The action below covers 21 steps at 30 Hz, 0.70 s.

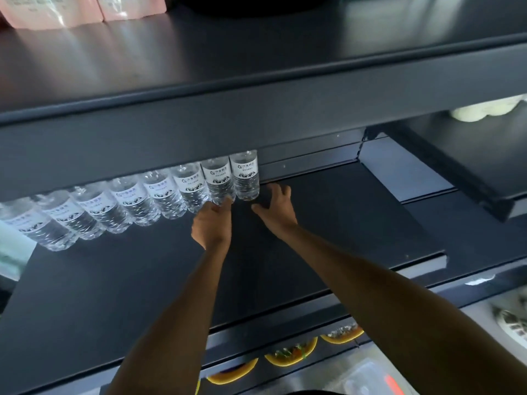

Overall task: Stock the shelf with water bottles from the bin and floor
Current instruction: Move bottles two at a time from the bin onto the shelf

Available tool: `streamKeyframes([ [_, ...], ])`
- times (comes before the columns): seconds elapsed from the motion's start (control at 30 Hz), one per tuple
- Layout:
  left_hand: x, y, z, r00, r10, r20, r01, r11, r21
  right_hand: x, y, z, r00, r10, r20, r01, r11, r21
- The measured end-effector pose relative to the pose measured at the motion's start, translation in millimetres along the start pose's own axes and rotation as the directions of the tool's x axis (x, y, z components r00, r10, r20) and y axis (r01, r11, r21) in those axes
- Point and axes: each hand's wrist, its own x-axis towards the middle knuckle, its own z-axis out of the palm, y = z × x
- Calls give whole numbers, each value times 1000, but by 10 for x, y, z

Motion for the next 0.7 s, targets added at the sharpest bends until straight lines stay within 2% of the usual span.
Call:
streamKeyframes([
  [0.1,-195,-15,-1,992,126,9,-123,979,-163,-264,178,-174,993,-117,-8,116,991,-72],
  [0.23,-792,68,43,947,300,116,-248,909,-334,-682,432,-429,960,-277,-28,270,950,-157],
  [0.3,-1205,169,25,888,426,176,-322,847,-423,-919,597,-620,943,-331,-42,318,928,-193],
  [0.37,-1611,262,-15,797,558,229,-411,780,-472,-1163,787,-855,929,-362,-73,338,912,-231],
  [0.5,-2345,366,-2,640,672,372,-460,723,-516,-1716,1218,-1338,920,-361,-153,309,908,-285],
  [0.6,-2877,253,130,559,643,524,-403,763,-506,-2207,1609,-1606,934,-279,-223,221,942,-251],
  [0.7,-3369,6,331,492,605,626,-371,796,-478,-2723,2117,-1770,950,-127,-286,69,977,-203],
])
